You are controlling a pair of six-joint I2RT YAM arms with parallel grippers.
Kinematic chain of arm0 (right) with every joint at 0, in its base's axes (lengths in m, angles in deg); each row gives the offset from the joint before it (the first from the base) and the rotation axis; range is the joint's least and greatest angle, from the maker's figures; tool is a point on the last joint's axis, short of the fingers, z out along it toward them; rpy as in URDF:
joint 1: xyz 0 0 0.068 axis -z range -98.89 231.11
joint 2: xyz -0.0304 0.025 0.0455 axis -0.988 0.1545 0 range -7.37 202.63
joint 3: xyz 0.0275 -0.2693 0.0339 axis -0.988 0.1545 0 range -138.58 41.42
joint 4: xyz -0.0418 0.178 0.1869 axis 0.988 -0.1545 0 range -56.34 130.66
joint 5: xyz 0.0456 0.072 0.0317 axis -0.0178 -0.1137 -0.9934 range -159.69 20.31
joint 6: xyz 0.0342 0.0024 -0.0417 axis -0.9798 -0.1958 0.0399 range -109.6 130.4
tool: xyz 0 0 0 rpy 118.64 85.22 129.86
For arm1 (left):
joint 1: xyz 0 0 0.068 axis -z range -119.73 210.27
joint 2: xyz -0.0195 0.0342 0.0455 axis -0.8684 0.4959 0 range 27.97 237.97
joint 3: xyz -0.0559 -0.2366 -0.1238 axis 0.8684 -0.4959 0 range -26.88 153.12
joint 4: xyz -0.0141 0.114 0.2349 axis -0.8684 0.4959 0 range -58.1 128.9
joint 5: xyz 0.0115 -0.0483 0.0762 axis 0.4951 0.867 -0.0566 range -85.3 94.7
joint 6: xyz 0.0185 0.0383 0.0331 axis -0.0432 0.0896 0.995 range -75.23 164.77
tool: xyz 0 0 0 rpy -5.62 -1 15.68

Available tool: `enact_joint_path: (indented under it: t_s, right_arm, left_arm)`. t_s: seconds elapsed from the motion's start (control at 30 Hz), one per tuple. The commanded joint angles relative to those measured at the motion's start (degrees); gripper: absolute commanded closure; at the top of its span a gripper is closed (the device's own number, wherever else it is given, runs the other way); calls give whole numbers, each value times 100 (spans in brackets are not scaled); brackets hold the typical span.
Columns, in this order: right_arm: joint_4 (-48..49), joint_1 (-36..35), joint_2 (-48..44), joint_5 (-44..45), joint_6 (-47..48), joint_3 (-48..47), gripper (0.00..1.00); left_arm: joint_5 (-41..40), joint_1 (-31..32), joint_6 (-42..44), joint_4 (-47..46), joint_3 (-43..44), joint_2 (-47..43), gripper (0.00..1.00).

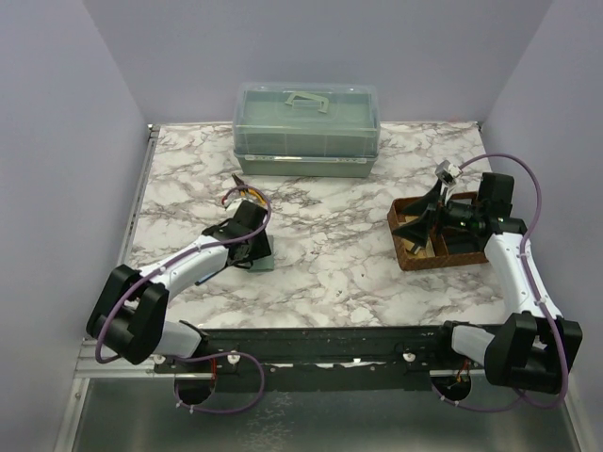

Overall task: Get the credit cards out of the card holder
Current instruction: Pick up the card holder from the center of the board.

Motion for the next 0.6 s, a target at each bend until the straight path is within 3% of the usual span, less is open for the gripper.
enact_joint_path:
  t_s: [0.0,0.27,0.37,0.57]
  right_arm:
    - [42,31,-21,40,8,69,0]
    - [162,30,-28,-14,-101,149,0]
    - [212,31,-47,7,-135,182,0]
    - [275,33,-72,19,-174,235,0]
  left_arm:
    - [77,-364,-246,-663,-315,-125,38]
    - [1090,-1073,-484,-1199,-1064,-691,36]
    - [1844,-1279,-618,-1543,-1323,-811,40]
    - [2496,-1395,-991,-2039,-1744,-1189,48]
